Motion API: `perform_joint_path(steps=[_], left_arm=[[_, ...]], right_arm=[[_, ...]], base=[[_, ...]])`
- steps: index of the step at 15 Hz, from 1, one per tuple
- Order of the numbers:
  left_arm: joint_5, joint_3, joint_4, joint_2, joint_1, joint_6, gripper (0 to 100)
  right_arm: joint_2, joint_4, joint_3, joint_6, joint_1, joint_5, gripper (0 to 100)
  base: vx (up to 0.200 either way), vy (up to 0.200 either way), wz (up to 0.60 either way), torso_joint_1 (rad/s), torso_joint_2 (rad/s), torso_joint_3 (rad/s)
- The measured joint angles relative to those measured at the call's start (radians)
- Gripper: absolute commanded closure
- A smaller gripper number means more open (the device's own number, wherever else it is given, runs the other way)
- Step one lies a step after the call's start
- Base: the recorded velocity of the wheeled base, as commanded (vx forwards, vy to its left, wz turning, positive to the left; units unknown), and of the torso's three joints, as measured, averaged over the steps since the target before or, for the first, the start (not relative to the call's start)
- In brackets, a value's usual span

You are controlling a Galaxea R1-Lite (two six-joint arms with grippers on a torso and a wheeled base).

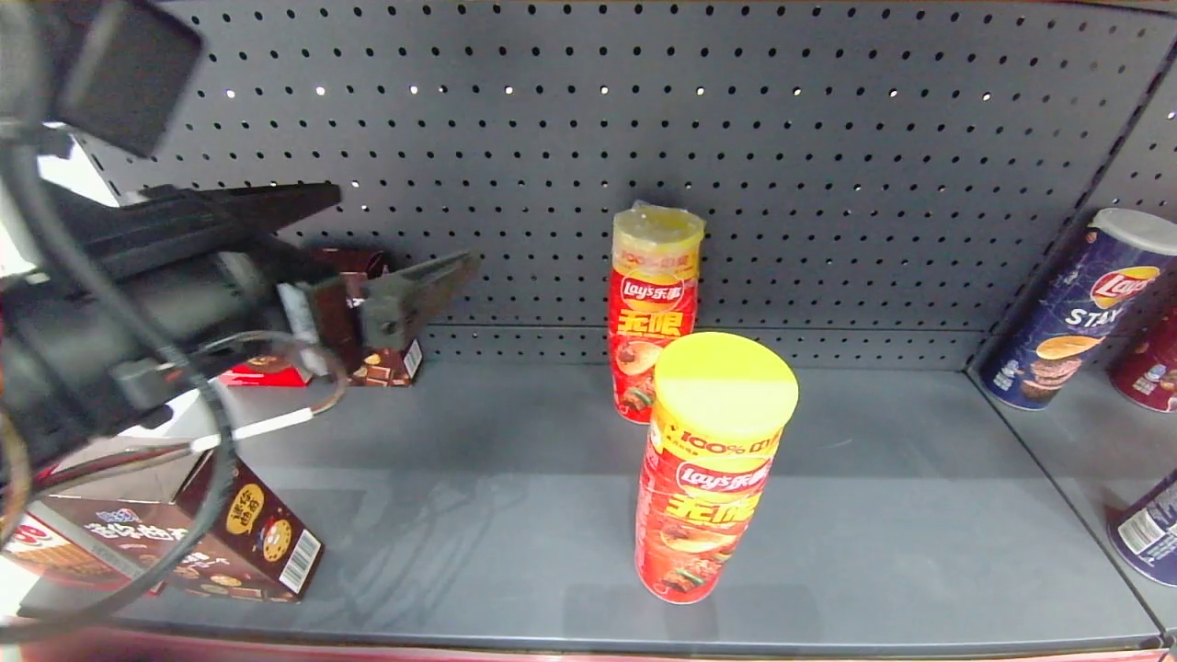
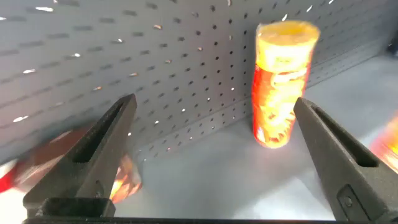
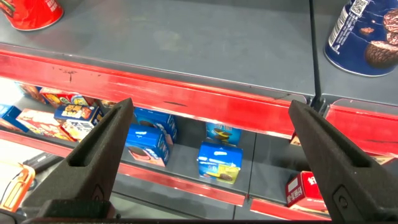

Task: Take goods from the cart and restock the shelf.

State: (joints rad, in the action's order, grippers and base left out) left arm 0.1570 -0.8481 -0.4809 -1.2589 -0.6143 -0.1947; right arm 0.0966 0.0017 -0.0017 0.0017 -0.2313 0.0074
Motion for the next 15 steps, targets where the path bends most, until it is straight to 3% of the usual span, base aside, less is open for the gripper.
perform_joint_path(steps=[4, 6, 10, 12, 15], left_arm=[[0.001, 0.218, 0.037, 0.392, -0.016, 0.000, 0], [0.000, 0.296, 0.129, 0.605, 0.032, 0.000, 0], [-0.009, 0.360, 0.527, 1.007, 0.270, 0.043, 0], [-0.045, 0.406, 0.580, 1.094, 0.364, 0.059, 0], [-0.117, 0.561, 0.561, 1.112, 0.528, 0.070, 0]], right_arm=[[0.000, 0.000, 0.000, 0.000, 0.000, 0.000, 0], [0.000, 0.000, 0.000, 0.000, 0.000, 0.000, 0], [0.000, 0.000, 0.000, 0.000, 0.000, -0.001, 0], [0.000, 0.000, 0.000, 0.000, 0.000, 0.000, 0], [0.000, 0.000, 0.000, 0.000, 0.000, 0.000, 0]], base=[[0.000, 0.000, 0.00, 0.000, 0.00, 0.000], [0.000, 0.000, 0.00, 0.000, 0.00, 0.000], [0.000, 0.000, 0.00, 0.000, 0.00, 0.000], [0.000, 0.000, 0.00, 0.000, 0.00, 0.000], [0.000, 0.000, 0.00, 0.000, 0.00, 0.000]])
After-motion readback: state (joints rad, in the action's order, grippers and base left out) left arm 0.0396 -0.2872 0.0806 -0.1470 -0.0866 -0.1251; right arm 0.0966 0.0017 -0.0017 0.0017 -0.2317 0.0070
